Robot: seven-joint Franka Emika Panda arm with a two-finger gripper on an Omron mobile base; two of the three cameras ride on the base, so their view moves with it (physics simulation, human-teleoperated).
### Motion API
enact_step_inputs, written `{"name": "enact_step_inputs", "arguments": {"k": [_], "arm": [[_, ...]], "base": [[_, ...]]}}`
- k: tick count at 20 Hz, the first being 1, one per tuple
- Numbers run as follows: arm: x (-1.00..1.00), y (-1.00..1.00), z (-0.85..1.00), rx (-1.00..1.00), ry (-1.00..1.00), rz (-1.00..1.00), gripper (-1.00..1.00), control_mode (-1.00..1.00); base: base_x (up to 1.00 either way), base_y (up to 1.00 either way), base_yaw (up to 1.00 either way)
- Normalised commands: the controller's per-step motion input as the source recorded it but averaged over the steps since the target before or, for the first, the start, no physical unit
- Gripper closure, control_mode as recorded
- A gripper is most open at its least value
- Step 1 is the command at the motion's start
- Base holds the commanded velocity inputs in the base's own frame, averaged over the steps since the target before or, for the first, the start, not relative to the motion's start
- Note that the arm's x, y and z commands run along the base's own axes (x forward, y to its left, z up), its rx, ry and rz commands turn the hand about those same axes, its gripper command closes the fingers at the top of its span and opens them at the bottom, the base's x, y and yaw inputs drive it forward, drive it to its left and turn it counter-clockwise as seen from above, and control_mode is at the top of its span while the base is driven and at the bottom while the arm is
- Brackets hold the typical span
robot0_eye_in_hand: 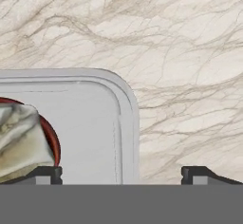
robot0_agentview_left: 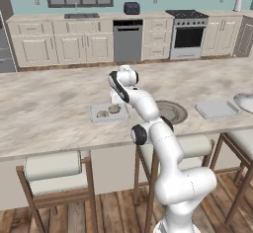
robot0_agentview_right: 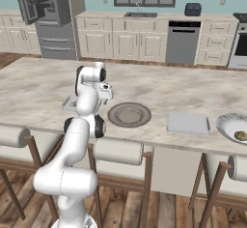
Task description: Place two dumplings into each of the tupperware containers and then place the containers in the fridge.
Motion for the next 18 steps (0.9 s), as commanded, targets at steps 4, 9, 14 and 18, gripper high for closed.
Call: {"name": "enact_step_inputs", "arguments": {"k": [4,9,14,18], "arm": [[0.02,-0.06,-0.07,0.0,0.0,0.0,-1.0,-1.0],[0.01,-0.37,-0.06,0.03,0.0,0.0,-1.0,-1.0],[0.0,-0.15,-0.03,0.01,0.0,0.0,-1.0,-1.0],[0.0,0.0,-0.09,0.0,0.0,0.0,-1.0,-1.0]], "base": [[0.0,0.0,0.0],[0.0,0.0,0.0],[0.0,0.0,0.0],[0.0,0.0,0.0]]}}
